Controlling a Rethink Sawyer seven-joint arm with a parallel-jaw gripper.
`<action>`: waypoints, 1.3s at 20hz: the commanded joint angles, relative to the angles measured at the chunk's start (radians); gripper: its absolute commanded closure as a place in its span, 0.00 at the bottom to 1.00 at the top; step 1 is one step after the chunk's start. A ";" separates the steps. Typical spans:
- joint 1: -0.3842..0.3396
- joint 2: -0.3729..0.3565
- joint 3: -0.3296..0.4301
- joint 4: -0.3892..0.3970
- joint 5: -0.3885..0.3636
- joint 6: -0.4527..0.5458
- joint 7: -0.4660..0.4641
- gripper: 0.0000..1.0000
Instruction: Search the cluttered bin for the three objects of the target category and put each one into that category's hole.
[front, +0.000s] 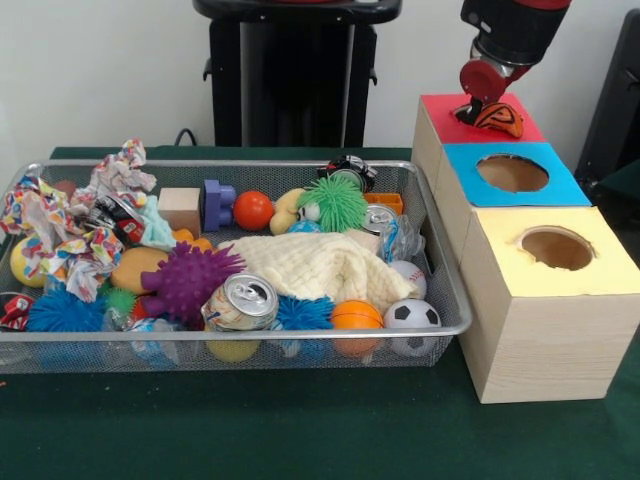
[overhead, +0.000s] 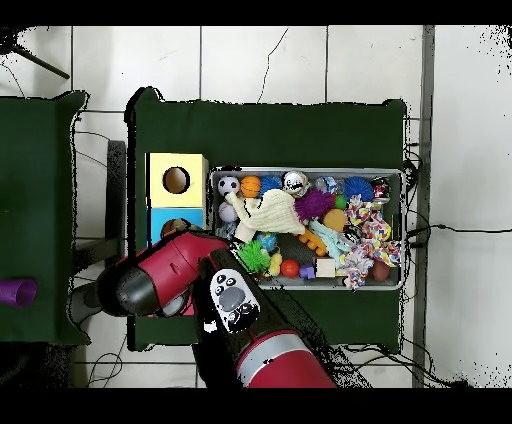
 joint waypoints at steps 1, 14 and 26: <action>-0.026 -0.064 0.016 -0.146 0.010 -0.052 0.051 0.00; -0.019 -0.107 0.012 -0.139 0.012 -0.012 0.040 0.00; -0.051 -0.088 0.039 -0.120 0.031 -0.066 0.030 1.00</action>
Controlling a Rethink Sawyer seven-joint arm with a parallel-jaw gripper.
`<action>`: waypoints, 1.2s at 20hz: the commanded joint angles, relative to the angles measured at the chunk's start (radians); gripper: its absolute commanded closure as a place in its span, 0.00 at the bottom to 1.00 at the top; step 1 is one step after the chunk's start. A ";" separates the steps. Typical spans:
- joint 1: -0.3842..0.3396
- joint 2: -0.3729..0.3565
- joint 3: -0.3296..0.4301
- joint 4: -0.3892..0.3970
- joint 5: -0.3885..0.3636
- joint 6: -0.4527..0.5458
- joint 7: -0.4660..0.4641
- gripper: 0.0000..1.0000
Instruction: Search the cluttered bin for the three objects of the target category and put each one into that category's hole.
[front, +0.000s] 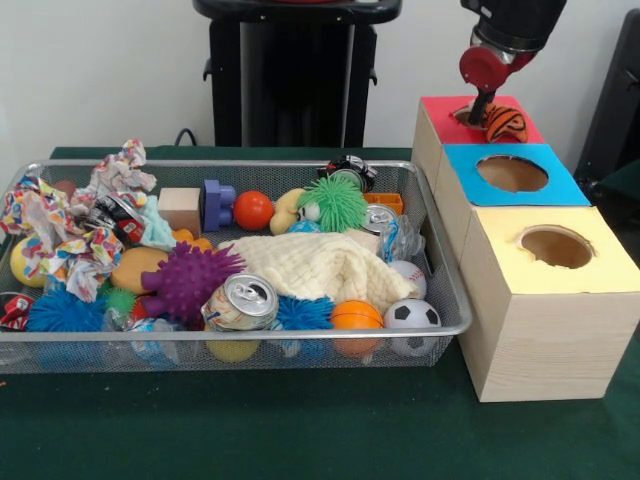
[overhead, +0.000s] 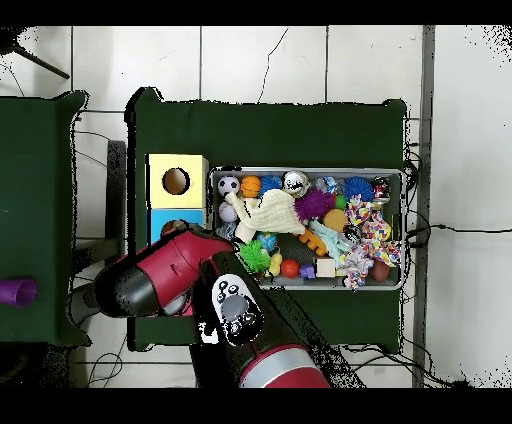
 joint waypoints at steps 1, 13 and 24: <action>-0.041 -0.034 0.038 -0.127 0.027 -0.068 0.031 1.00; -0.055 -0.081 0.048 -0.116 0.042 -0.027 0.000 1.00; -0.087 -0.112 0.068 -0.140 0.062 0.068 -0.078 1.00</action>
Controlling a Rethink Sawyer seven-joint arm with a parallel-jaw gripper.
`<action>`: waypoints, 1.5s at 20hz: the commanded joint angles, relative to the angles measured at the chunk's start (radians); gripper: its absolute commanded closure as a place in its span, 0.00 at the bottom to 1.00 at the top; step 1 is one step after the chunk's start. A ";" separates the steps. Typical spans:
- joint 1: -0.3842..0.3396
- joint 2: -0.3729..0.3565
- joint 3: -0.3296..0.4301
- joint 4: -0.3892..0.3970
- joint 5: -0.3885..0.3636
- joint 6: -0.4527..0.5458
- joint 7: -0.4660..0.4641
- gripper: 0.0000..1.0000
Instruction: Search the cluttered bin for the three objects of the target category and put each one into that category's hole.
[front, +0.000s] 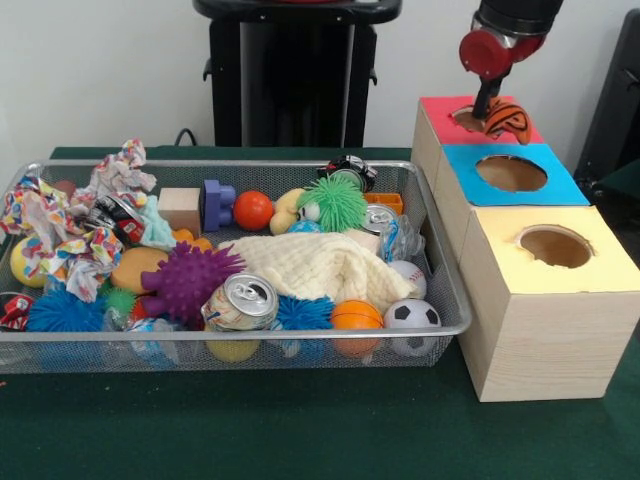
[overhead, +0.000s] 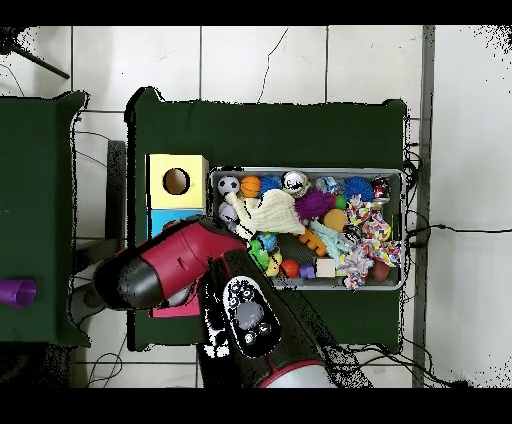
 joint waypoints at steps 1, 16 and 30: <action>-0.050 -0.048 0.059 -0.110 0.032 0.060 -0.077 1.00; -0.135 -0.013 0.075 0.012 0.000 -0.073 -0.075 1.00; -0.111 -0.074 0.025 0.219 -0.015 -0.254 0.083 1.00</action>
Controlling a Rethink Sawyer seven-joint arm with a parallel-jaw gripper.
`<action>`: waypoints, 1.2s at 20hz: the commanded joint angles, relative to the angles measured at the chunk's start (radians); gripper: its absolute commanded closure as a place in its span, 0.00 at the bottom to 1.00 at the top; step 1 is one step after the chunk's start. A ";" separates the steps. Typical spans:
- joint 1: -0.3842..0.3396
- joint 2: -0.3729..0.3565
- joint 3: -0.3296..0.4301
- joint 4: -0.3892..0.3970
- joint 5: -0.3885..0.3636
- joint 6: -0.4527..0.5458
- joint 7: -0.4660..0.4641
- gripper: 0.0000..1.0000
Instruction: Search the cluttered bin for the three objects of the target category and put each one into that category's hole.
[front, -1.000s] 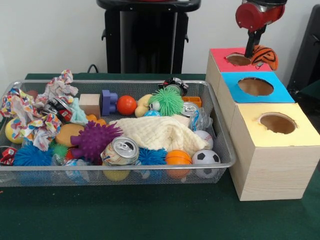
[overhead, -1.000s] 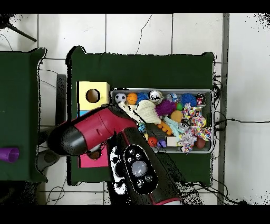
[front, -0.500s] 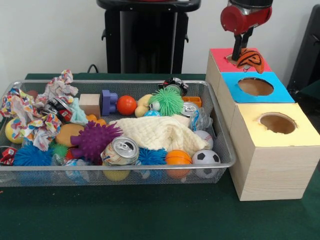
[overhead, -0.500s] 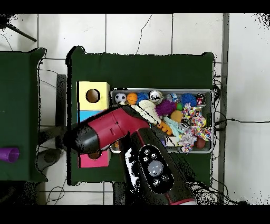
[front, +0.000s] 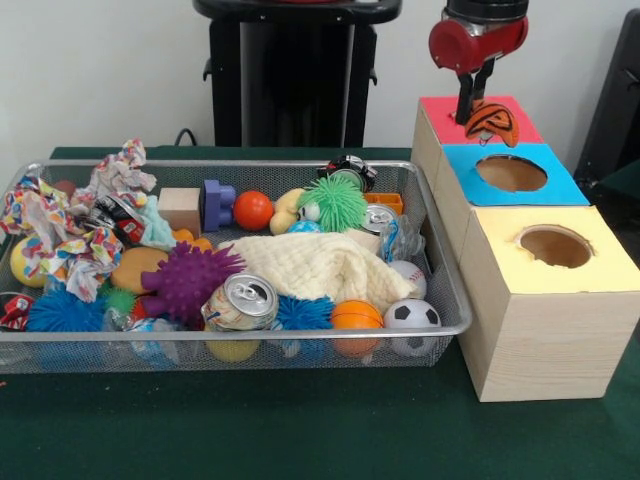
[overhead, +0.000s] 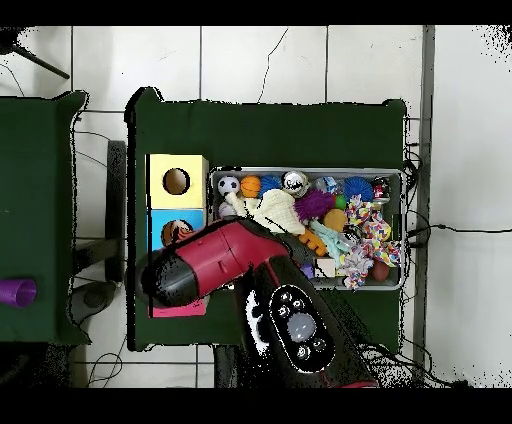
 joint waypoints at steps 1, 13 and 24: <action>0.013 -0.037 -0.013 0.174 -0.027 -0.116 0.099 1.00; 0.044 -0.055 -0.065 0.263 -0.011 -0.208 0.149 1.00; 0.077 0.096 -0.121 0.129 -0.084 -0.267 0.112 1.00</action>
